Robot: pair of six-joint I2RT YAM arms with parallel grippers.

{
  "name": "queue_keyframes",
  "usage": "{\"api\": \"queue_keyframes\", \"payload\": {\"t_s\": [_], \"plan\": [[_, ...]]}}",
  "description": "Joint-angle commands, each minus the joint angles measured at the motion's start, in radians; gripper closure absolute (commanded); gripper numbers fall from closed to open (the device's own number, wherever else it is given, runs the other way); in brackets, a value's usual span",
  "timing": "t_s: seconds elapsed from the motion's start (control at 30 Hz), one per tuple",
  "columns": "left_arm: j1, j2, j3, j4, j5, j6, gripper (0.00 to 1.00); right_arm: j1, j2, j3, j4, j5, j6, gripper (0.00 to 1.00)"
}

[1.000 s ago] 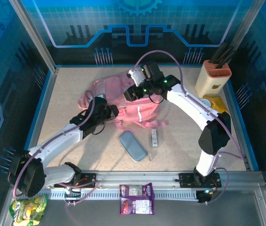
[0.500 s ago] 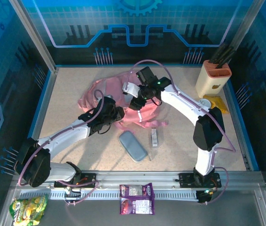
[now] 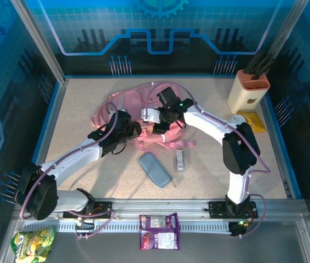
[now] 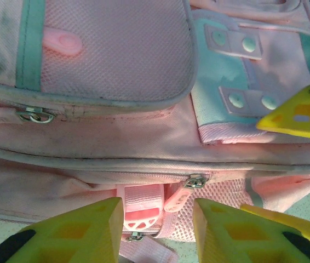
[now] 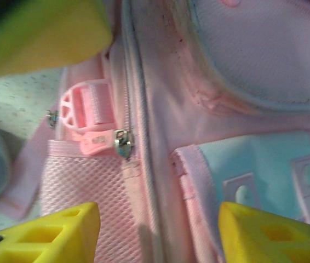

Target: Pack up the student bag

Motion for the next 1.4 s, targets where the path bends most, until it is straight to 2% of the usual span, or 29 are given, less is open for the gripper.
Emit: {"api": "queue_keyframes", "payload": {"t_s": [0.0,0.03,0.17,0.27,0.37,0.5,0.73,1.03,1.27,1.37], "plan": [[0.021,-0.044,-0.003,-0.030,-0.012,0.025,0.61,0.008,-0.007,-0.077,0.176,0.032,-0.071,0.48],[0.023,-0.049,-0.004,-0.033,-0.013,0.024,0.61,0.000,-0.004,-0.070,0.179,0.021,-0.071,0.51],[0.031,-0.057,-0.006,-0.046,0.002,0.027,0.61,-0.009,0.022,-0.030,0.136,0.002,-0.093,0.53],[0.029,-0.054,-0.012,-0.042,0.021,0.033,0.61,-0.008,0.047,-0.021,0.147,0.035,-0.113,0.64],[0.030,-0.049,-0.009,-0.035,0.051,0.050,0.61,-0.007,0.025,-0.032,0.194,0.042,-0.105,0.85],[0.030,-0.043,-0.006,-0.015,0.108,0.079,0.61,-0.008,-0.041,-0.056,0.240,0.000,-0.081,1.00],[0.000,0.069,0.073,0.006,0.206,0.136,0.61,-0.023,-0.113,-0.096,0.309,-0.052,-0.018,1.00],[-0.030,0.169,0.112,0.108,0.089,0.205,0.61,-0.050,-0.126,-0.108,0.342,-0.143,0.063,1.00],[-0.050,0.222,0.153,0.066,-0.024,0.225,0.63,-0.049,-0.123,-0.105,0.350,-0.162,0.074,1.00],[-0.062,0.235,0.151,0.108,-0.058,0.230,0.64,-0.049,-0.120,-0.099,0.350,-0.171,0.086,1.00]]}}
